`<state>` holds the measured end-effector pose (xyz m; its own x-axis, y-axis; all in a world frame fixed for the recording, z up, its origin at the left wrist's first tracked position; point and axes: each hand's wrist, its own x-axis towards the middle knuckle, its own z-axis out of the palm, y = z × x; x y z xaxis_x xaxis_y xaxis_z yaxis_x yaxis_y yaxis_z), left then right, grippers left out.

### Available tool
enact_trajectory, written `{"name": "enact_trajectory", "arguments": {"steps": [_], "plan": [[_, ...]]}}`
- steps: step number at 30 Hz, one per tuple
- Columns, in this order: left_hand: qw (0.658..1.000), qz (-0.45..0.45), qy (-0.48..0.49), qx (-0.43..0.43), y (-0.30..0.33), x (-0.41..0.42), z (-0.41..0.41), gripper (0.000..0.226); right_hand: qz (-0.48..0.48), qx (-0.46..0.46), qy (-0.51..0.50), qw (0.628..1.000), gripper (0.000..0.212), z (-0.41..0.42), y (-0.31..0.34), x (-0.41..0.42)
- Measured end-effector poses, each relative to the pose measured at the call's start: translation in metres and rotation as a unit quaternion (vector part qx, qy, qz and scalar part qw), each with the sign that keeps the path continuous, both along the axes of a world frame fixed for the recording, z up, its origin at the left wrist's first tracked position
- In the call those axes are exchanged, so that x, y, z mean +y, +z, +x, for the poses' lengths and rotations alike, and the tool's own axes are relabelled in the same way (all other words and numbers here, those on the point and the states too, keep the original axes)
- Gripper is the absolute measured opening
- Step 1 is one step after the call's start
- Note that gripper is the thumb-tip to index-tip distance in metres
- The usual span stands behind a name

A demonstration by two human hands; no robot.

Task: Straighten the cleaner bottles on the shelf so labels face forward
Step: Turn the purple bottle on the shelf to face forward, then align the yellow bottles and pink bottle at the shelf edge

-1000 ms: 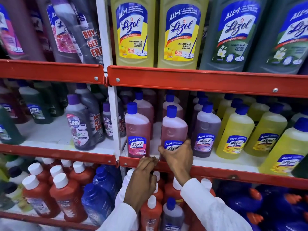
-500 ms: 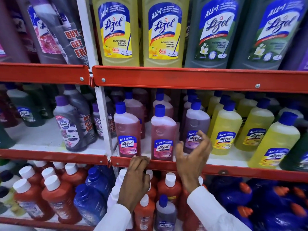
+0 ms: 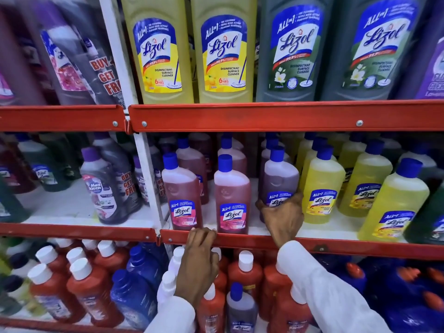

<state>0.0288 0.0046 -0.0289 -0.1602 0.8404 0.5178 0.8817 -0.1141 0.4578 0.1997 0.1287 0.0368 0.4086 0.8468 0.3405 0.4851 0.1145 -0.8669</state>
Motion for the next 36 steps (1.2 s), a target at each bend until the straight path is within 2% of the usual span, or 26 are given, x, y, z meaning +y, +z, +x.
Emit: {"name": "enact_trajectory", "arguments": {"steps": [7, 20, 22, 24, 26, 29, 32, 36], "plan": [[1.000, 0.010, 0.010, -0.009, 0.000, 0.002, 0.004, 0.046, 0.004, -0.020, 0.002, 1.000, 0.094, 0.012, -0.010, -0.024], [1.000, 0.004, 0.016, 0.009, 0.000, 0.001, 0.007, 0.045, 0.033, -0.027, 0.040, 0.998, 0.110, 0.028, -0.013, -0.040], [1.000, 0.003, 0.019, 0.005, -0.001, 0.001, 0.007, 0.042, 0.075, -0.014, 0.031, 0.997, 0.099, 0.039, -0.016, -0.045], [1.000, 0.007, 0.019, -0.003, 0.000, 0.001, 0.008, 0.041, 0.121, 0.026, 0.011, 0.992, 0.078, 0.054, -0.016, -0.042], [1.000, 0.011, 0.022, -0.007, 0.001, 0.001, 0.010, 0.041, 0.120, 0.046, -0.027, 0.991, 0.071, 0.070, -0.015, -0.026], [0.999, 0.013, 0.025, -0.017, 0.003, -0.001, 0.013, 0.046, 0.042, 0.000, -0.062, 0.997, 0.086, 0.088, -0.007, 0.006], [0.999, 0.010, 0.034, -0.023, 0.004, 0.000, 0.014, 0.046, -0.020, -0.025, -0.042, 0.999, 0.108, 0.094, -0.001, 0.027], [0.999, 0.004, 0.036, -0.022, 0.005, 0.000, 0.016, 0.047, -0.028, -0.028, -0.014, 0.999, 0.114, 0.096, -0.004, 0.034]]}}
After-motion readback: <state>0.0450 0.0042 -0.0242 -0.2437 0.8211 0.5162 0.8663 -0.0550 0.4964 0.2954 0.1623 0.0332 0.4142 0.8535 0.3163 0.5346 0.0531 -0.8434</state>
